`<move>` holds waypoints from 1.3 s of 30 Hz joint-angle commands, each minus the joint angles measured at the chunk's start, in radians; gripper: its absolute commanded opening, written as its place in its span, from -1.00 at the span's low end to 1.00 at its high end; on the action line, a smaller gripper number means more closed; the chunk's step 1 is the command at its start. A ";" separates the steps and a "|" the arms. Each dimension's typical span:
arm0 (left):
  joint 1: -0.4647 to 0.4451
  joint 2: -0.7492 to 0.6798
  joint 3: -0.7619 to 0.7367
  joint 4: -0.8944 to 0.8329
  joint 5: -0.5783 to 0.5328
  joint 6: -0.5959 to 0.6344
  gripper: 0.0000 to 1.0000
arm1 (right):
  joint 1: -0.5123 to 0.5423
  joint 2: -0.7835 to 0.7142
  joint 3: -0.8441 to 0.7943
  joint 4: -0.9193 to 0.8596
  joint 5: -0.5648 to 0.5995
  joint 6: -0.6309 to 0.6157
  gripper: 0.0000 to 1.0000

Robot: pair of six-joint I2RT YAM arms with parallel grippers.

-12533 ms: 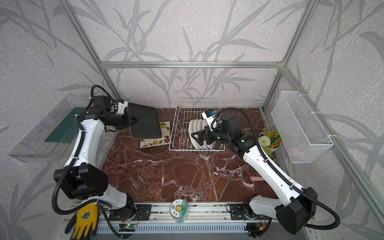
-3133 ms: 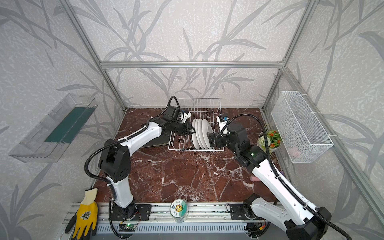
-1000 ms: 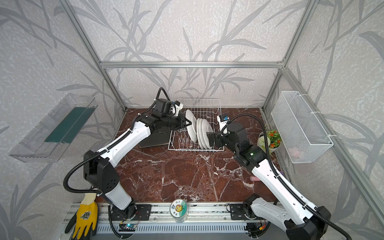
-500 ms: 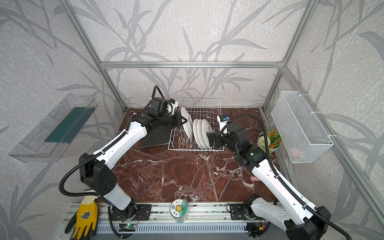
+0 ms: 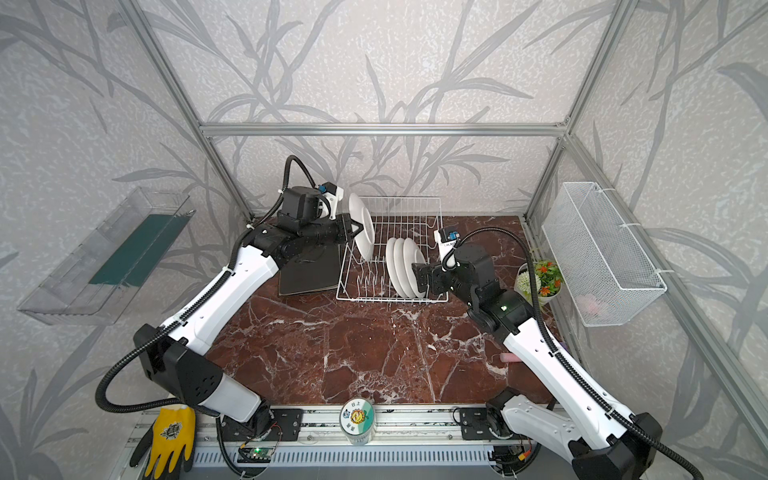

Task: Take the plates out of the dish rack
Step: 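Lift the patterned plate up out of the rack with the left gripper, then tilt the patterned plate upright above the rack while the right gripper reaches toward it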

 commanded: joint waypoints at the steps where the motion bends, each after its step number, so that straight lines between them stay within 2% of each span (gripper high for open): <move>1: 0.003 -0.039 0.043 0.016 -0.027 0.122 -1.00 | 0.001 0.003 0.041 0.025 -0.035 0.027 0.98; 8: -0.015 -0.111 -0.004 0.081 -0.011 0.302 -1.00 | -0.006 0.014 0.091 0.006 -0.061 0.071 0.98; 16: -0.032 -0.254 -0.150 0.198 -0.043 0.592 -1.00 | -0.028 0.044 0.160 -0.040 -0.120 0.177 0.98; 22: -0.052 -0.323 -0.210 0.159 -0.035 0.837 -1.00 | -0.040 0.082 0.238 -0.076 -0.155 0.213 0.98; 30: -0.069 -0.404 -0.304 0.227 -0.086 1.003 -1.00 | -0.067 0.157 0.357 -0.110 -0.248 0.266 0.98; 36: -0.078 -0.402 -0.348 0.260 -0.127 1.079 -1.00 | -0.067 0.207 0.379 -0.023 -0.357 0.336 0.99; 39: -0.091 -0.408 -0.380 0.272 -0.127 1.170 -1.00 | -0.067 0.238 0.410 -0.022 -0.370 0.361 0.99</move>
